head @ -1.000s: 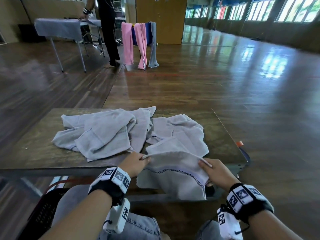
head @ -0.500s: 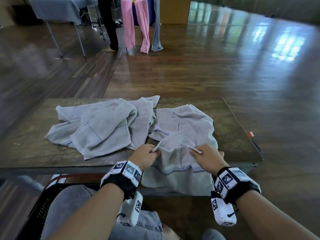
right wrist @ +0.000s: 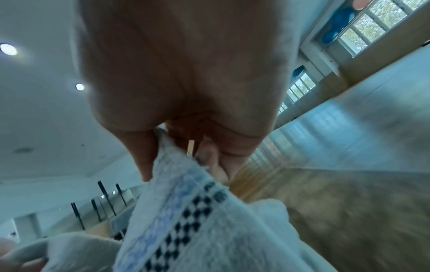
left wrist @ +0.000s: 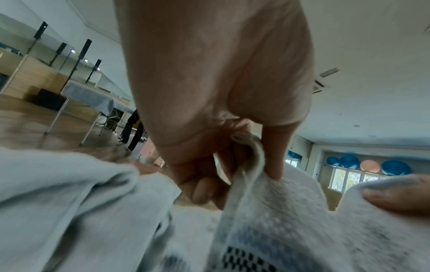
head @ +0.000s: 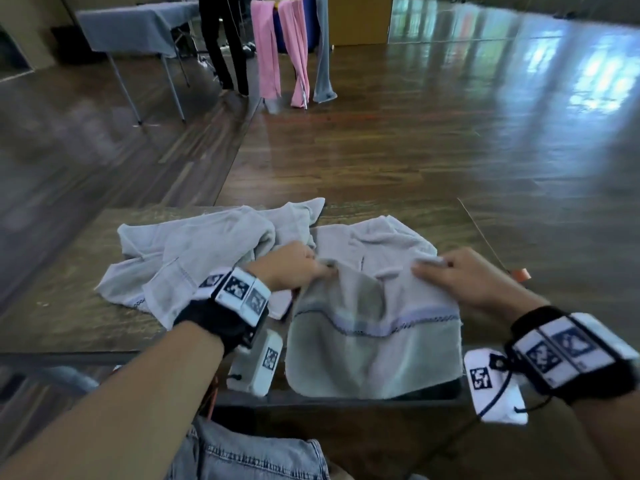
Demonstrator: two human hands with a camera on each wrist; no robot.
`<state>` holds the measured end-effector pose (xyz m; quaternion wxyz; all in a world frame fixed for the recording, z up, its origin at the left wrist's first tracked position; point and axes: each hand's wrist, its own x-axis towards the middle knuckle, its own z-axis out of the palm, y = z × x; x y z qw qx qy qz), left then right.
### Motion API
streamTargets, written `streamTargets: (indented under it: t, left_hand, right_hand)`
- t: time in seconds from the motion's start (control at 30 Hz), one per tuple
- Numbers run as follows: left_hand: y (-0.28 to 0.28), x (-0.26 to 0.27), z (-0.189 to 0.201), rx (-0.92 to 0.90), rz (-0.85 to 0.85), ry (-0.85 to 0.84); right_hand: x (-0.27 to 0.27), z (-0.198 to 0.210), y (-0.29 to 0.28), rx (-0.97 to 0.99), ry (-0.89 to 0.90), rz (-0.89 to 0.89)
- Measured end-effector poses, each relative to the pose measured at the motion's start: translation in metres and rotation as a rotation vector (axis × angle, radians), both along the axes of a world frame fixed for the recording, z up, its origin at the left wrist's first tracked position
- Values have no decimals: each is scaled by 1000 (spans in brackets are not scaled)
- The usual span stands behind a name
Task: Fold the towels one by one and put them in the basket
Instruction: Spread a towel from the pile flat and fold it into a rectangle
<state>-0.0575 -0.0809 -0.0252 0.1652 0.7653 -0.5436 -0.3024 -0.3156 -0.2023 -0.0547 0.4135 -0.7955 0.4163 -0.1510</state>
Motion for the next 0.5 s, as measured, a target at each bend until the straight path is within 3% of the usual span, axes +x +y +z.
streamTargets:
  t: [0.3, 0.5]
  left_hand:
    - [-113, 22, 132, -548, 109, -399]
    - [-137, 46, 129, -689, 228, -480]
  right_hand:
    - [53, 137, -142, -527, -222, -260]
    - [39, 127, -191, -698, -88, -251]
